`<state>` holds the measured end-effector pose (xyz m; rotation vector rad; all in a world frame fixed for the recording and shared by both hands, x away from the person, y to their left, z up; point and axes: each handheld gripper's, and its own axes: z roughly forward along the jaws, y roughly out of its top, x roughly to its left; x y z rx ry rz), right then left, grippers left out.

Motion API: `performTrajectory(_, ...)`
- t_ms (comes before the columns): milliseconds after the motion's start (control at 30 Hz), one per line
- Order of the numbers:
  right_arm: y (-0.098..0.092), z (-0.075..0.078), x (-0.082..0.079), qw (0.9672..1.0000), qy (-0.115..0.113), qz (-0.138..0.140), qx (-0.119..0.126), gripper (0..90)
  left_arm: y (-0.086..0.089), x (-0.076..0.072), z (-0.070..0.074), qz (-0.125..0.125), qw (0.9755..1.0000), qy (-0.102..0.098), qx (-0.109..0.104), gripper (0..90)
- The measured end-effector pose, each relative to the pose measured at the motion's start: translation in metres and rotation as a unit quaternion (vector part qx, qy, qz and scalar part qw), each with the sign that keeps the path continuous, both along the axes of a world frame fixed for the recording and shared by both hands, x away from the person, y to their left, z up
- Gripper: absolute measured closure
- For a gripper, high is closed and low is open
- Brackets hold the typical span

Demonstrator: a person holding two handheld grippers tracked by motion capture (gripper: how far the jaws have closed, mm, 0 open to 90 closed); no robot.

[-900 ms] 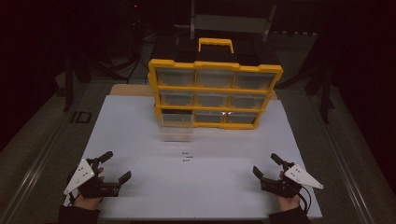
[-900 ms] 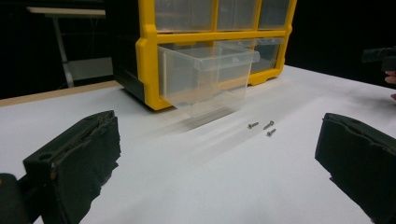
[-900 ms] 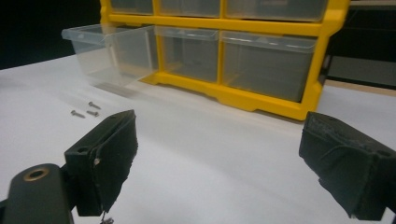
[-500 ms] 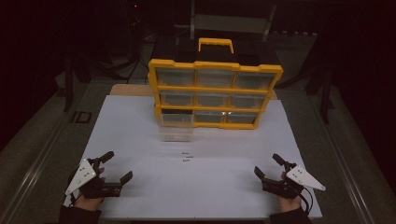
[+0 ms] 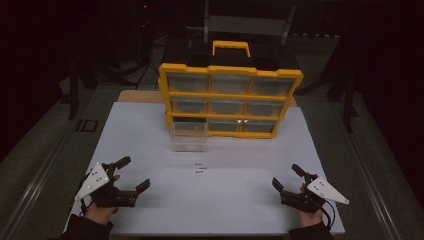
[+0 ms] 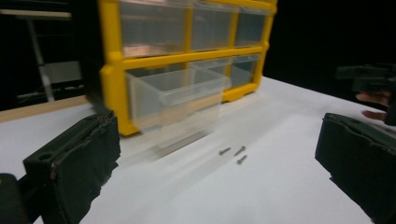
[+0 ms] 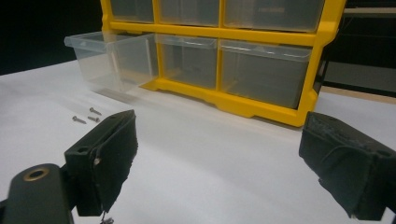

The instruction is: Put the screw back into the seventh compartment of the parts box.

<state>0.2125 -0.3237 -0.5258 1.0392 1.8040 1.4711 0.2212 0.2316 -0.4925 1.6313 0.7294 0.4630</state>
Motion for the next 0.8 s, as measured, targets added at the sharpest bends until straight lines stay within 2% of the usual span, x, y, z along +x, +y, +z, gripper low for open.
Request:
performTrajectory(33,0.000,0.000,0.000,1.0000,0.000,0.001,0.000,11.4,-0.003,0.000,0.003,-0.003,1.0000,0.000,0.004,0.0)
performTrajectory(233,0.001,0.001,0.001,1.0000,0.001,0.003,0.001,11.4,-0.018,0.006,0.019,-0.037,0.9990,-0.003,-0.025,0.0)
performTrajectory(300,0.001,0.001,0.001,1.0000,0.002,0.004,0.001,11.4,-0.018,0.006,0.019,-0.037,0.9990,-0.003,-0.025,0.0)
performTrajectory(333,0.002,0.001,0.000,1.0000,0.002,0.005,0.000,11.4,-0.025,0.011,0.026,-0.044,0.9987,-0.010,-0.025,0.0)
performTrajectory(400,0.002,0.001,0.000,1.0000,0.001,0.006,0.000,11.4,-0.031,0.015,0.030,-0.052,0.9983,-0.012,-0.024,0.0)
performTrajectory(633,0.003,0.001,0.000,0.9999,0.001,0.013,0.003,11.4,-0.053,0.028,0.036,-0.081,0.9967,-0.003,0.005,0.0)
performTrajectory(733,0.004,0.002,0.000,0.9999,-0.001,0.015,0.004,11.5,-0.065,0.035,0.037,-0.101,0.9942,0.030,0.020,0.0)
performTrajectory(800,0.004,0.002,0.000,0.9999,-0.001,0.015,0.003,11.4,-0.073,0.038,0.037,-0.106,0.9936,0.028,0.029,0.0)
